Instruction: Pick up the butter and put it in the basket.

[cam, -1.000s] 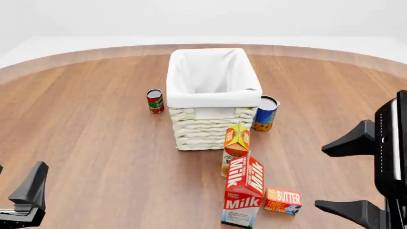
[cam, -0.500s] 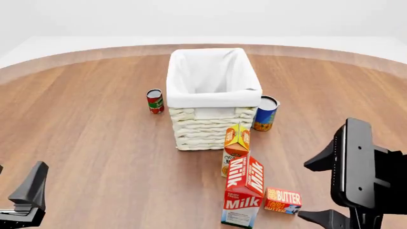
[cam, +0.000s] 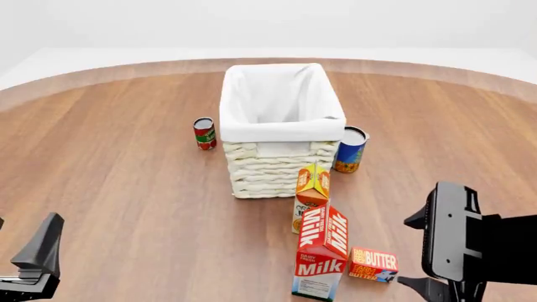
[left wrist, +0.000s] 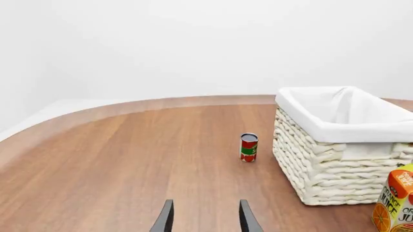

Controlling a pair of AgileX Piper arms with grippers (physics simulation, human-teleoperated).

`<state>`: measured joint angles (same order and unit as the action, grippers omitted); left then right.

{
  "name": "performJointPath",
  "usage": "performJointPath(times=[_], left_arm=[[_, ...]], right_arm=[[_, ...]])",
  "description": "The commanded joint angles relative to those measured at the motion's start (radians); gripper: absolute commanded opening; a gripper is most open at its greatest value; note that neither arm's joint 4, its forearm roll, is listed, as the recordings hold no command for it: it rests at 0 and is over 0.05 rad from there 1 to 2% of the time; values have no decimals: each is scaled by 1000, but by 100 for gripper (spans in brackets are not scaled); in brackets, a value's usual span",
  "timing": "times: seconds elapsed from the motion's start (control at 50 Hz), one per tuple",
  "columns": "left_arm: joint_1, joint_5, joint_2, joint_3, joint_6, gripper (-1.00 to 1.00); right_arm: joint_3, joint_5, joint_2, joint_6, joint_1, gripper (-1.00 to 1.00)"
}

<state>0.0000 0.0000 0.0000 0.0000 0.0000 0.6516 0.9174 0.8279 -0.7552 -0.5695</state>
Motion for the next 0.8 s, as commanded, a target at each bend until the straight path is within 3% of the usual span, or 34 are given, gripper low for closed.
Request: performJointPath(times=[0.02,0.48,0.8], left_arm=[[0,0,0,0,0,100],[0,0,0,0,0,100],[0,0,0,0,0,100]], right_arm=[[-44,-42,6,-68,66,100],[-103,-159,76,-84,100,100],[-80,-233,172,-111,132,100]])
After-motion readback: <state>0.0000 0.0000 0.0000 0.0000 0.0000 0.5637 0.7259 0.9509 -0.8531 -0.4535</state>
